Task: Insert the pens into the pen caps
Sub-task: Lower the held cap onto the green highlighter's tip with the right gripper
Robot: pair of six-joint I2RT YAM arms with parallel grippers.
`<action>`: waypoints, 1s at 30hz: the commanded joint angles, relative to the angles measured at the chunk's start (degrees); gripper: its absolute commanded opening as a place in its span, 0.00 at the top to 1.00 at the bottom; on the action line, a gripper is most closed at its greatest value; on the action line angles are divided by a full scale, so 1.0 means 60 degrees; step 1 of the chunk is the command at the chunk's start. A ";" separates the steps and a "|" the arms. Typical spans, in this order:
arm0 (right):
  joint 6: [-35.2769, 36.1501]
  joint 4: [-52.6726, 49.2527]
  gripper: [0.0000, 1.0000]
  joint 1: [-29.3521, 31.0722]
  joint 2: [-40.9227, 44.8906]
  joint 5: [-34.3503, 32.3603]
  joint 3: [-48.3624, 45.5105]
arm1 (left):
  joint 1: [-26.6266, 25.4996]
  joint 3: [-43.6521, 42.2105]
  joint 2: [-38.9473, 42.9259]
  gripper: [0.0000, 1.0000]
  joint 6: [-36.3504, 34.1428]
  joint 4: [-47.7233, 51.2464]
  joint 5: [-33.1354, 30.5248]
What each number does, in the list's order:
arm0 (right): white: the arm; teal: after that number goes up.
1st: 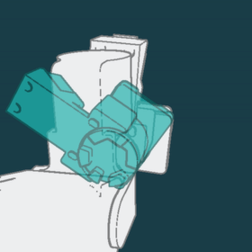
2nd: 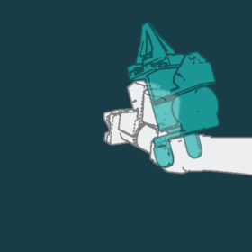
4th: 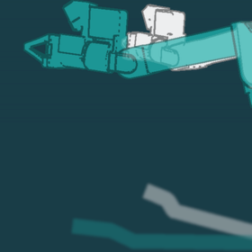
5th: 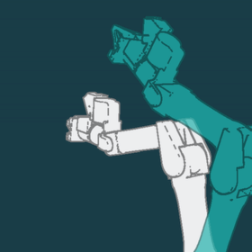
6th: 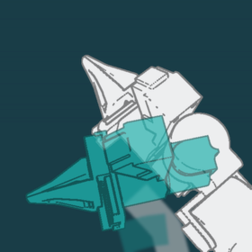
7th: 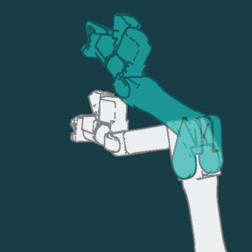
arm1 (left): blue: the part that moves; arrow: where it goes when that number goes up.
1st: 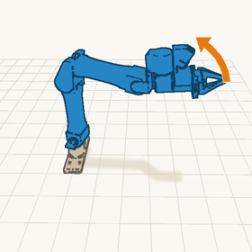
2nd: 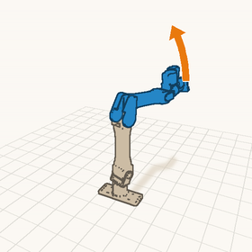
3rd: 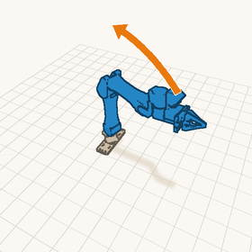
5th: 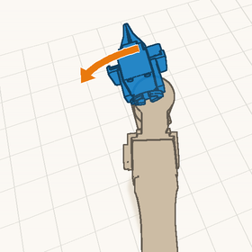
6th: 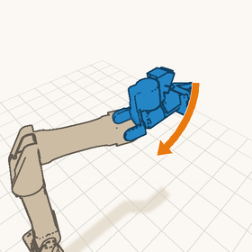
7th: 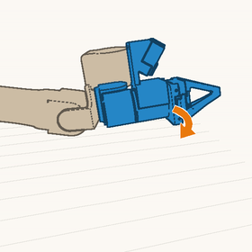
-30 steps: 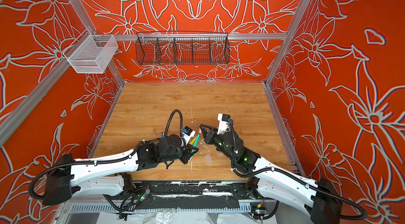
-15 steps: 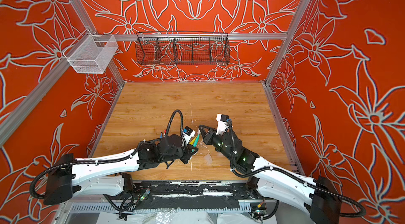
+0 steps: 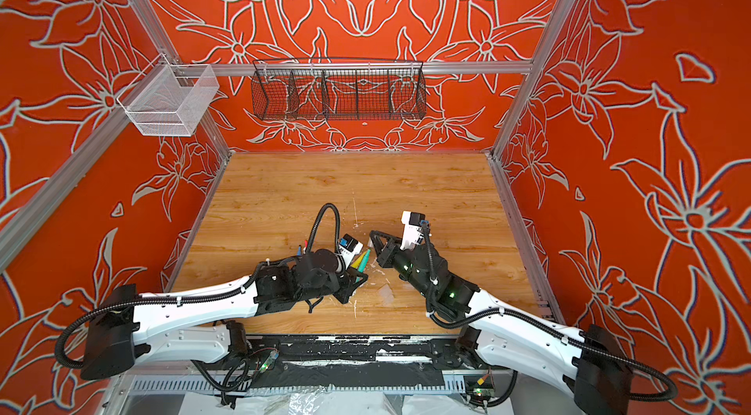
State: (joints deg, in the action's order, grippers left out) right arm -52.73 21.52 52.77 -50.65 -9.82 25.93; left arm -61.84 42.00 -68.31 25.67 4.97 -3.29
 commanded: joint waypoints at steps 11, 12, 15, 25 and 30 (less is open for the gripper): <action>-0.0268 0.0471 0.96 0.0462 0.0004 0.0011 -0.0231 | -0.0034 0.0266 0.0170 1.00 0.0052 0.0013 -0.0574; -0.0288 0.0485 0.96 0.0476 0.0053 0.0011 -0.0262 | -0.0013 0.0280 0.0150 1.00 0.0125 0.0021 -0.0621; -0.0418 0.0662 0.96 0.0513 0.0186 0.0044 -0.0434 | 0.0158 0.0281 0.0161 1.00 0.0303 -0.0115 -0.0427; -0.0449 0.1608 0.94 0.0594 -0.0182 0.0295 -0.0777 | 0.0742 0.0261 0.0582 1.00 0.0187 -0.1182 0.1557; -0.0356 0.1705 0.88 0.0622 -0.0164 0.0436 -0.0748 | 0.0740 0.0278 0.0578 1.00 0.0029 -0.1140 0.1429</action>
State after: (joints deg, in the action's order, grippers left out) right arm -54.74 31.86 55.51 -51.31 -10.02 22.39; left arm -57.63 42.00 -66.02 27.03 3.38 4.19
